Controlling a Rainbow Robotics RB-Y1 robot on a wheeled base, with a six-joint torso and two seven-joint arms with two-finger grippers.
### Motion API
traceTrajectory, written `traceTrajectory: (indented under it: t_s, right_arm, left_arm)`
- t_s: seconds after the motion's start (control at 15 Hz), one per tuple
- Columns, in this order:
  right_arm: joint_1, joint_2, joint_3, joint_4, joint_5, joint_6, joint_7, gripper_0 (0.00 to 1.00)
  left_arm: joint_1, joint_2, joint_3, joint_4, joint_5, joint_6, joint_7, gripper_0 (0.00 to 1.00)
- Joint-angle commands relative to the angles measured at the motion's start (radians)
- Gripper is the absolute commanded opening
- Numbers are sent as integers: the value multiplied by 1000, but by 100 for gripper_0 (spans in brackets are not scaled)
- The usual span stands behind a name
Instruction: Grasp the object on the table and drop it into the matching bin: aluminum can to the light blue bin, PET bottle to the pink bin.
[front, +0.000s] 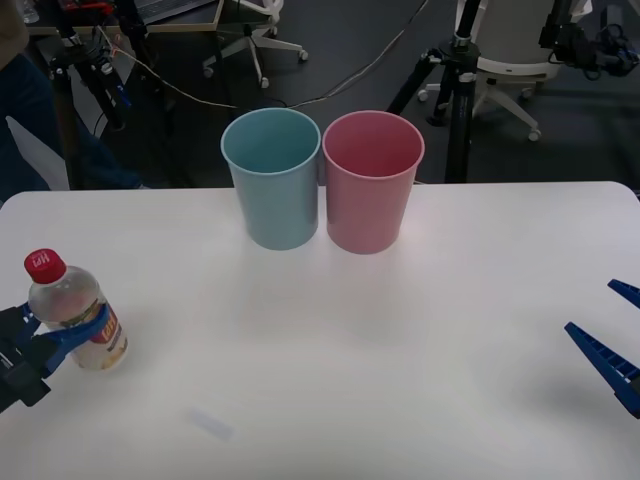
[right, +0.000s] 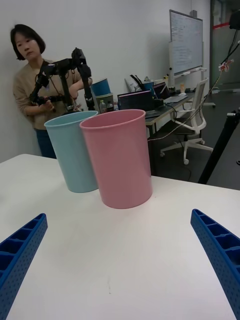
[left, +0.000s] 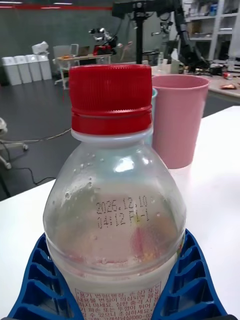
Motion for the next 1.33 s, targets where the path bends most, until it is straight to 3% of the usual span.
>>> traceTrajectory:
  t_s: [0.07,0.33,0.53,0.73,0.93,1.2,1.33]
  right_arm:
    - [0,0,0,0,0,0,0,100]
    - [0,0,0,0,0,0,0,100]
    - [0,0,0,0,0,0,0,100]
    - [0,0,0,0,0,0,0,100]
    - [0,0,0,0,0,0,0,100]
    - [0,0,0,0,0,0,0,100]
    - [0,0,0,0,0,0,0,100]
  left_arm:
    - [28,44,-21,-80,54,-20,7,0]
    - [13,139,-76,-176,140,-21,40,0]
    - [-24,188,-90,-247,136,-15,195,0]
    - [-116,266,-101,-288,80,5,334,0]
    - [-228,271,-142,-300,30,16,465,0]
    - [-414,280,-275,-296,-62,105,600,0]
    - [-532,283,-355,-254,-62,123,616,0]
